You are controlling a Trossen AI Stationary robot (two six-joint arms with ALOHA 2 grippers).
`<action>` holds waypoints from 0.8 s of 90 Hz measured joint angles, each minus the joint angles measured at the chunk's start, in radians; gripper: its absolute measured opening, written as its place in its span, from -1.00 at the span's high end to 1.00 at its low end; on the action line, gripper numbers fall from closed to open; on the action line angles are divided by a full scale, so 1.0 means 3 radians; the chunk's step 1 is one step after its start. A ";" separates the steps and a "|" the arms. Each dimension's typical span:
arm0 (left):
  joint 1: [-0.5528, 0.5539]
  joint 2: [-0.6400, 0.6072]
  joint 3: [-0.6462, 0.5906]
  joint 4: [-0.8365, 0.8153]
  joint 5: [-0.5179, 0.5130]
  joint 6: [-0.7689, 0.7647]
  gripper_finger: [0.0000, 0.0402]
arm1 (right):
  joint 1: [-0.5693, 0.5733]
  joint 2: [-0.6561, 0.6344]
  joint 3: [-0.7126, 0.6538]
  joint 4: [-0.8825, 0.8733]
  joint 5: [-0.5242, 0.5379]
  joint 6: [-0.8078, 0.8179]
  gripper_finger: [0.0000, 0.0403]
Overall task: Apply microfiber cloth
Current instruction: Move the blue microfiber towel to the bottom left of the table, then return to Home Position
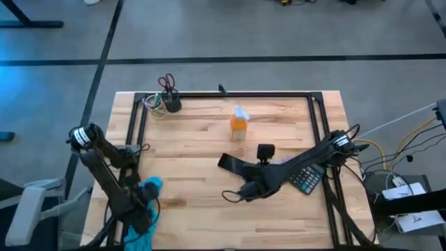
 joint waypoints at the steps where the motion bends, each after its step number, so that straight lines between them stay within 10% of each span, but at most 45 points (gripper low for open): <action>1: -0.0005 -0.0021 0.0009 0.0016 -0.0101 -0.0013 1.00 | 0.0000 -0.0020 -0.0006 -0.0001 0.0000 -0.0009 0.15; 19: -0.0042 -0.0490 0.0061 0.0437 -0.1459 0.0103 1.00 | 0.0040 -0.0453 -0.0282 0.0159 0.0008 -0.0282 0.89; 34: 0.0004 -0.0866 -0.0090 0.0908 -0.2385 0.0552 1.00 | 0.0051 -0.0975 -0.0758 0.0787 -0.0004 -0.0573 0.89; 72: 0.0838 -0.1437 -0.1208 0.3301 -0.2260 0.2173 1.00 | 0.0050 -0.2420 -0.2369 0.3086 -0.0248 -0.1210 0.99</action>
